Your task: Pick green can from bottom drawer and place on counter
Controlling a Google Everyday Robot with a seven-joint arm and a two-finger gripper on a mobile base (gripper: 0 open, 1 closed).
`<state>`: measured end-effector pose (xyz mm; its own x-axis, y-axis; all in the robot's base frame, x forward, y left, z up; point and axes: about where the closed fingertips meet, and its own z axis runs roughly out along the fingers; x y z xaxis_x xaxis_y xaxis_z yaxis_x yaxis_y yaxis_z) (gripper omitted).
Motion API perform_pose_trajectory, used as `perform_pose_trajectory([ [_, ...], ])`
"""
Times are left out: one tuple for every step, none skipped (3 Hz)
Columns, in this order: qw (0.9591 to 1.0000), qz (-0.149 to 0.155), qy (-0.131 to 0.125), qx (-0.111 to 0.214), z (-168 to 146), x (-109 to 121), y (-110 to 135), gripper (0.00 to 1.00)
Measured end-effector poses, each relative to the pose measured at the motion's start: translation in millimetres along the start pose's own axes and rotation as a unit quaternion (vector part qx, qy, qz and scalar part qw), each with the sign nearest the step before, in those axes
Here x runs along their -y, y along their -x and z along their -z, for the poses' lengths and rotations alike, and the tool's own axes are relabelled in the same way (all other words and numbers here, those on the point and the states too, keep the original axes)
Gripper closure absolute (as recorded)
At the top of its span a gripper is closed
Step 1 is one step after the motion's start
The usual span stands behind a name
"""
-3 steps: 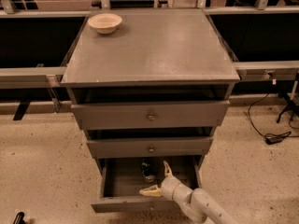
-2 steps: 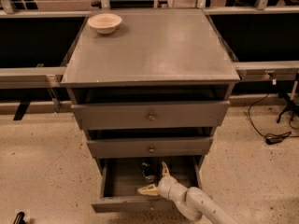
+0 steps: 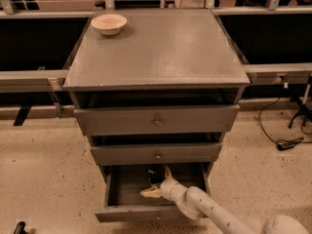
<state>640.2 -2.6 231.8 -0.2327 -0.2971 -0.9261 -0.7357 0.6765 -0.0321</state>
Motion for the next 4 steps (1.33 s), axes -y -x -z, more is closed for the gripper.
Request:
perform_pose_trajectory([
  [0.9998,-0.01,0.004,-0.014,-23.5,7.7,-12.1,0.0],
  [0.9994,-0.022,-0.003,-0.026,-36.0,14.0,-23.3,0.0],
  [0.9984,-0.037,-0.015,-0.039,-39.4,20.9,-38.1,0.0],
  [0.9972,-0.048,-0.023,-0.052,-42.9,26.8,-51.9,0.0],
])
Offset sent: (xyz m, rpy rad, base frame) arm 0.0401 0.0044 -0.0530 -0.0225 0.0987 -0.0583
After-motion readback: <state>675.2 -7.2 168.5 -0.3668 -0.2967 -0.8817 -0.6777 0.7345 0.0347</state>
